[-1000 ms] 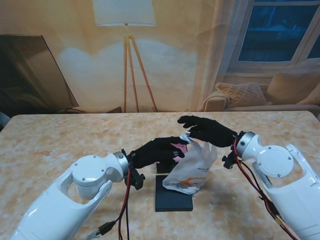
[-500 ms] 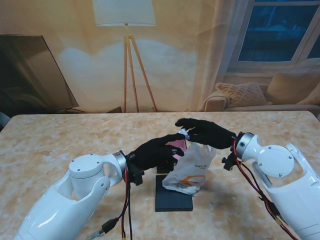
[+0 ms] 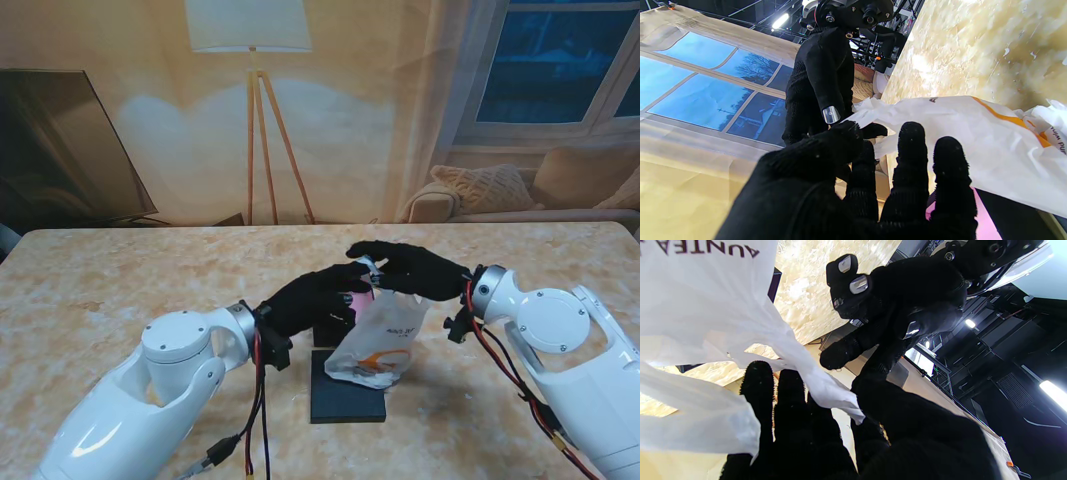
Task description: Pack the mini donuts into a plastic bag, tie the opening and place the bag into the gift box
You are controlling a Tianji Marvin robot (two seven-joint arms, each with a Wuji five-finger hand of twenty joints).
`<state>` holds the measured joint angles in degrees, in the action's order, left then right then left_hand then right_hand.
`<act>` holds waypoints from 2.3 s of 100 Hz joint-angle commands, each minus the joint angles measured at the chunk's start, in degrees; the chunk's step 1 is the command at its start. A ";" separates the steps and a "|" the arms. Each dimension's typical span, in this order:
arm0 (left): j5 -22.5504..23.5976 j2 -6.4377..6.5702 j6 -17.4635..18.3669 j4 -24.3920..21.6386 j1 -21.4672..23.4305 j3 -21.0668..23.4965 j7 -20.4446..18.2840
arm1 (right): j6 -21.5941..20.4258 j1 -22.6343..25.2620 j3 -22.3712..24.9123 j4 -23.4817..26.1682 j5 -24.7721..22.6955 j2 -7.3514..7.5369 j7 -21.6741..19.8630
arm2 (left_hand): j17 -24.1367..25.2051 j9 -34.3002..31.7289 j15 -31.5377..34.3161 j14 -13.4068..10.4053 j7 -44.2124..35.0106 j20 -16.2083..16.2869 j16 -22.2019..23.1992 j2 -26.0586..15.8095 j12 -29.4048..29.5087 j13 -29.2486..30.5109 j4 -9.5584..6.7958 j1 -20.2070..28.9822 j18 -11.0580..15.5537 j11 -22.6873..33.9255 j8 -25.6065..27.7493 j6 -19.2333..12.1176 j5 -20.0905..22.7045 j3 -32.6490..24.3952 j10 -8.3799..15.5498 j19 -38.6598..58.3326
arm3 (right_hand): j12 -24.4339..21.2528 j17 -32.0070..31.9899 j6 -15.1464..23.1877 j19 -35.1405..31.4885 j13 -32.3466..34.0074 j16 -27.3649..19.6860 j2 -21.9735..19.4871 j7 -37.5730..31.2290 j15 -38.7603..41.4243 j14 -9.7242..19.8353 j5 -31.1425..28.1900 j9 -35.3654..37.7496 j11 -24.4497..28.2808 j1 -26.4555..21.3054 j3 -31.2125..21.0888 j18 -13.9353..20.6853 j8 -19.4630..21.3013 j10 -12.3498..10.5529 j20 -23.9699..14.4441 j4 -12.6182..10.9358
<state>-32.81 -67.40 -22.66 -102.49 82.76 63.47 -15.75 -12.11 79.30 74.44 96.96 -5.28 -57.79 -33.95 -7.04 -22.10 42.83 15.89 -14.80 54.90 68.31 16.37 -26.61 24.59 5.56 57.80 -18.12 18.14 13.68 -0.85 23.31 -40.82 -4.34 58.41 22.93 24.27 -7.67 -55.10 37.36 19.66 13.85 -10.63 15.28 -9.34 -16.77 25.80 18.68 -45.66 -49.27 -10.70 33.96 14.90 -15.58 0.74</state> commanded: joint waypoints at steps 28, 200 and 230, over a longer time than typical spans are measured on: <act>4.42 0.09 4.08 0.33 -0.10 -1.24 -0.13 | 1.45 -0.06 -0.85 -0.06 2.04 -0.44 -1.04 | 2.69 0.51 -17.93 1.36 -1.78 -3.96 -19.23 0.83 10.25 -3.59 -0.25 -2.22 1.21 -2.92 2.72 -0.34 2.98 -2.47 2.51 -5.66 | -1.28 6.36 -0.42 0.06 6.51 -4.42 1.90 -0.74 -0.85 1.53 1.33 0.13 1.77 -2.44 -3.26 3.54 0.66 0.38 3.97 0.32; 23.29 -1.36 6.96 4.07 -2.96 -7.66 11.16 | -2.24 0.17 -2.70 0.58 -6.12 -2.52 11.53 | -6.53 -4.11 16.43 -7.75 -8.82 0.82 6.29 16.92 -23.38 8.46 2.04 -8.05 5.49 21.06 4.57 -2.09 3.74 -9.32 -8.13 12.14 | 0.64 9.20 3.37 15.79 23.30 -2.82 5.24 -12.84 5.17 18.67 -4.15 15.48 13.52 -11.63 -4.18 9.56 -4.34 -8.91 17.46 4.91; 20.13 -1.90 5.79 4.72 -3.47 -8.28 11.12 | -3.10 0.09 -2.81 0.09 -7.67 -2.61 12.61 | -6.05 -4.15 21.80 -8.49 -14.40 1.46 11.72 18.46 -31.75 8.58 2.55 -7.95 5.32 27.16 5.29 -3.66 9.61 -10.54 -7.44 12.21 | 0.18 5.95 3.90 21.82 22.17 -3.82 3.98 -13.24 5.02 17.82 -4.04 15.13 12.61 -12.50 -3.04 9.70 -4.43 -9.52 17.00 4.51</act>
<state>-12.39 -68.71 -16.04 -97.27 79.24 55.19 -3.82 -15.09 78.97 71.88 97.11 -12.63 -59.93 -20.88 -13.61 -27.16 62.83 9.32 -27.03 55.35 78.30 32.32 -57.24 33.14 7.01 50.13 -14.34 43.89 18.23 -2.72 29.84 -49.64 -13.25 70.38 23.68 31.02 -5.45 -34.62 59.77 17.11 19.60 -23.44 20.96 7.25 -20.76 41.20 31.75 -56.09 -52.43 -1.51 29.86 7.36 2.30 6.97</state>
